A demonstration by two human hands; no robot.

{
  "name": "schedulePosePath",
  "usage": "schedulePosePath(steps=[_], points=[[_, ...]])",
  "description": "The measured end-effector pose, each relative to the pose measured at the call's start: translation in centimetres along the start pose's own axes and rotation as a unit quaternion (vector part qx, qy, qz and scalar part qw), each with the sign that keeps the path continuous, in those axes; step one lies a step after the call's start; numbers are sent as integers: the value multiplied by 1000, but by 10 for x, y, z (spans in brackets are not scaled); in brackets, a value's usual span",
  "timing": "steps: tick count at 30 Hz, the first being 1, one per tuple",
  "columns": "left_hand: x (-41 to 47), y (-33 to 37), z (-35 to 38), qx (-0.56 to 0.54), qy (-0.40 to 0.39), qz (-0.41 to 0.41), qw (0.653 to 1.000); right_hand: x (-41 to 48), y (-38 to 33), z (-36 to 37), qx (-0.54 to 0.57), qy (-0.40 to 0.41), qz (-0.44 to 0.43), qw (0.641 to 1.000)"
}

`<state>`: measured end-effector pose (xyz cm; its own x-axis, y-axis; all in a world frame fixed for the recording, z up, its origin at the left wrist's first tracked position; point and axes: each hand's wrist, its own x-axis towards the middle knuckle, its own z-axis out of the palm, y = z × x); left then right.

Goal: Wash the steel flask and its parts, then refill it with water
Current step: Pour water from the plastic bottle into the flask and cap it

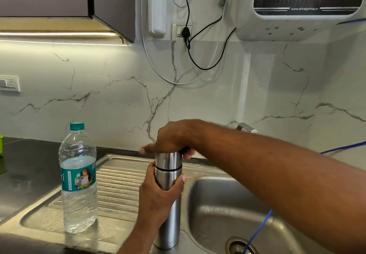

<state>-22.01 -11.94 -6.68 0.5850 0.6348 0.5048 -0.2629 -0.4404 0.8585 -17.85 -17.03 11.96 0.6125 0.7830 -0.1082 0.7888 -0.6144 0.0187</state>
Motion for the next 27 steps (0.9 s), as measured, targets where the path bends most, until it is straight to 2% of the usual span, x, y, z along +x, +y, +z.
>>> schedulePosePath(steps=[2,4,8,10,12,16,19,22,24,27], points=[[0,0,-1,-5,-2,1,1000,-2,0,-2,33,-32,27,999],[0,0,-1,-9,-2,-1,1000,1,5,-10,40,-84,11,996],[0,-1,1,-3,5,1,1000,0,24,-24,19,-140,-154,978],[1,-1,2,1,7,4,1000,1,26,-23,26,-117,-159,980],[1,-2,2,2,8,7,1000,4,19,-18,43,-90,-119,988],[0,-2,1,-3,2,1,1000,9,1,-6,-39,-33,-18,999],[1,0,0,-10,-14,-6,1000,7,-5,2,-53,-10,-1,999],[2,0,-2,-23,-29,-16,999,2,3,5,-48,3,-49,998],[3,-2,-4,-32,-43,-24,998,-1,19,5,-45,17,-123,991],[7,-5,-7,-23,-65,-26,997,-2,40,16,-79,84,-225,967]])
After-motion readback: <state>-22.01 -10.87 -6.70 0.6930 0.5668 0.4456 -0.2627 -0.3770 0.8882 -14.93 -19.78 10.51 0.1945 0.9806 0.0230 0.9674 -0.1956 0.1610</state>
